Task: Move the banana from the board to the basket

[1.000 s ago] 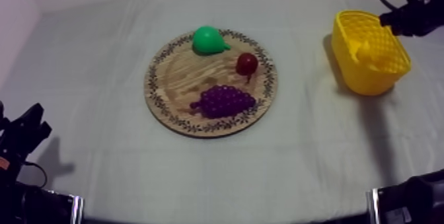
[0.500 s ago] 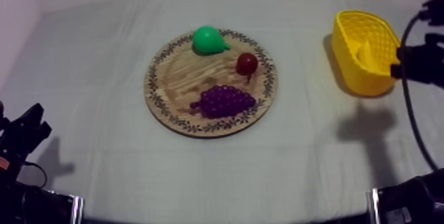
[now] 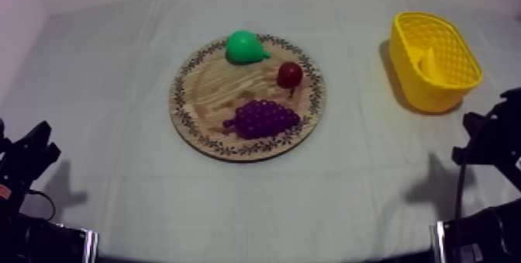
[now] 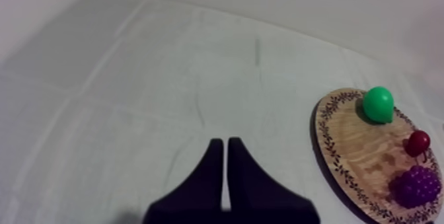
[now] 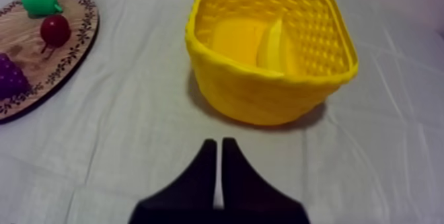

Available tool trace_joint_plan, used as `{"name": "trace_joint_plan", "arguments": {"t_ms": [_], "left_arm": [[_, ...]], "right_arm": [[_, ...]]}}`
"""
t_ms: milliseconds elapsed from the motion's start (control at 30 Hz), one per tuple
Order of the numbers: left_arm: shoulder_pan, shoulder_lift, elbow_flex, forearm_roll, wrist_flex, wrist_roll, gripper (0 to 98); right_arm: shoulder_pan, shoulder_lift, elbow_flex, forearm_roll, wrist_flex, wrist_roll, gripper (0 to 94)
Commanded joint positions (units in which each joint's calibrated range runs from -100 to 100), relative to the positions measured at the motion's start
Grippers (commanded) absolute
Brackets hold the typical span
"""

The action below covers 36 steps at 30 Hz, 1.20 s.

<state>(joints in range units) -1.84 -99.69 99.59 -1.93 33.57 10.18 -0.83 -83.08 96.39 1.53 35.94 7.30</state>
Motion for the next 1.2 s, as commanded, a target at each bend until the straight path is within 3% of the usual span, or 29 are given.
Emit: {"name": "trace_joint_plan", "arguments": {"t_ms": [0, 367, 1167], "left_arm": [[0.0, -0.1, 0.0, 0.0, 0.0, 0.0, 0.0], [0.0, -0.1, 0.0, 0.0, 0.0, 0.0, 0.0], [0.0, -0.1, 0.0, 0.0, 0.0, 0.1, 0.0]], "right_arm": [[0.4, -3.8, 2.1, -1.1, -0.2, 1.2, 0.2], [1.0, -11.8, 3.0, -2.4, 3.7, 1.1, 0.5], [0.6, -12.6, 3.4, -2.5, 2.4, 3.1, 0.5]]}}
